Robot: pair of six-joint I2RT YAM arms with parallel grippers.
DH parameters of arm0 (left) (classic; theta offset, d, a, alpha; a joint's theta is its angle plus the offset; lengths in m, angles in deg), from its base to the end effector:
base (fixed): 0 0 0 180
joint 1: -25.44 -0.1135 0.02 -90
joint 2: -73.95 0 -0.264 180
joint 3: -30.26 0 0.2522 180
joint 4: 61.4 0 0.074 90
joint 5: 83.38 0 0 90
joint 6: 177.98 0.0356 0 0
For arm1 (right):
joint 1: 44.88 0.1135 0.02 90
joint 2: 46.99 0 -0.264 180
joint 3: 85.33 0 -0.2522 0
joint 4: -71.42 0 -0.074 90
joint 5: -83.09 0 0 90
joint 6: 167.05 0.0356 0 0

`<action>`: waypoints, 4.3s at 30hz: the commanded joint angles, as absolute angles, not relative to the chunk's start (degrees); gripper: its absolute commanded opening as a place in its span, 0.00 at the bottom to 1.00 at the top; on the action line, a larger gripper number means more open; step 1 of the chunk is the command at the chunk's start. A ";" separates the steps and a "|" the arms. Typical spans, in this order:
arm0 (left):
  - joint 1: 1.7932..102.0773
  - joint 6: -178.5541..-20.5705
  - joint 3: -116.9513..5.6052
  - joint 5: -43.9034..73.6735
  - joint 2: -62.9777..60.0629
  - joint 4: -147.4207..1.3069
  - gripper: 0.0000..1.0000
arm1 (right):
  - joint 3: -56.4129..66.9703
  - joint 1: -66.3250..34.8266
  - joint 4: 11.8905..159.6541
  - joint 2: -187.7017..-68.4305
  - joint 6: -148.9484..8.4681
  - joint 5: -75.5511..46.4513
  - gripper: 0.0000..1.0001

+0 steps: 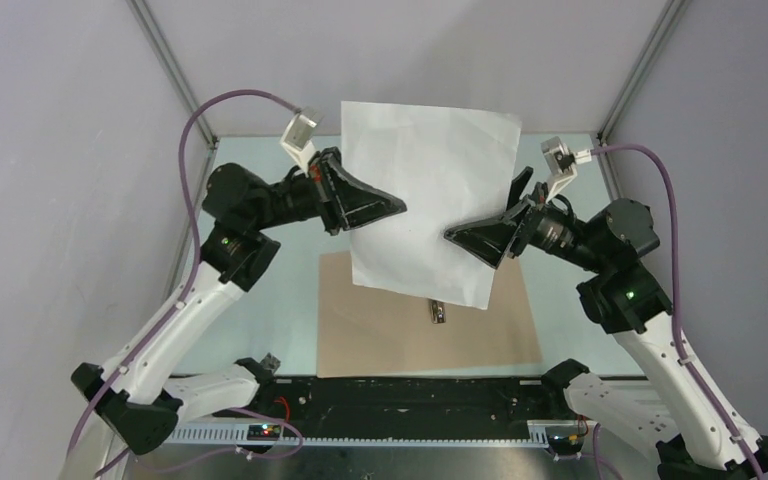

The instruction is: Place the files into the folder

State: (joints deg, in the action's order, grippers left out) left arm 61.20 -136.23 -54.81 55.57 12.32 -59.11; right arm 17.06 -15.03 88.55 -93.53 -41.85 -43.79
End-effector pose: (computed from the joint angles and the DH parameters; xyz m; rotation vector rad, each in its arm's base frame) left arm 0.1577 -0.1467 0.4884 0.7403 1.2988 -1.6991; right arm 0.1228 0.0951 0.4600 -0.5301 1.4243 1.3541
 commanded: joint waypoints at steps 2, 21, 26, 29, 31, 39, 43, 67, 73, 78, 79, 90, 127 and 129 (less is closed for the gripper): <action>60.78 -137.85 -54.31 51.87 10.49 -58.99 0.00 | 17.95 -14.43 77.40 -92.00 -35.93 -48.45 0.94; 52.46 -138.70 -37.67 41.78 15.05 -64.14 0.88 | 20.67 -12.68 101.93 -98.61 -48.66 -24.70 0.00; 47.75 -132.85 -27.91 22.59 19.66 -88.16 0.95 | 31.65 -11.57 93.68 -102.10 -52.88 -20.99 0.00; 47.35 -135.04 -21.30 11.06 20.74 -95.00 0.96 | 36.29 -9.71 88.53 -107.11 -55.46 -20.34 0.00; 47.35 -137.01 -16.07 6.19 21.16 -96.88 0.95 | 37.54 -8.82 87.40 -110.82 -57.15 -20.22 0.00; 47.40 -143.71 -3.40 -4.93 23.70 -99.53 0.94 | 40.32 -7.93 89.37 -111.87 -62.91 -16.90 0.00; 47.41 -145.51 -2.64 -7.51 23.76 -100.62 0.95 | 40.24 -10.52 88.83 -113.29 -64.80 -26.20 0.00; 48.85 -142.26 -9.42 -5.60 13.86 -99.88 0.92 | 38.10 -10.63 93.45 -119.67 -60.67 -31.31 0.00; 50.39 -142.91 -7.29 -6.76 16.49 -100.72 0.83 | 39.62 -8.20 89.39 -121.49 -55.22 -24.86 0.00; 53.18 -146.56 -5.52 -9.04 19.66 -103.20 0.73 | 40.44 -7.76 88.21 -122.64 -52.19 -21.90 0.00; 53.81 -147.20 -5.41 -9.40 19.95 -103.73 0.71 | 40.89 -7.71 87.47 -122.70 -51.15 -21.79 0.00; 60.70 -156.27 -4.71 -9.72 19.58 -105.20 0.29 | 45.21 -6.78 81.56 -122.85 -46.11 -20.41 0.00; 63.45 -158.45 -5.03 -9.73 16.45 -104.96 0.00 | 45.76 1.29 66.97 -134.53 -34.73 -16.59 0.00; 63.55 -158.52 -5.04 -9.76 16.35 -104.98 0.00 | 45.76 1.65 66.46 -135.04 -34.36 -16.38 0.00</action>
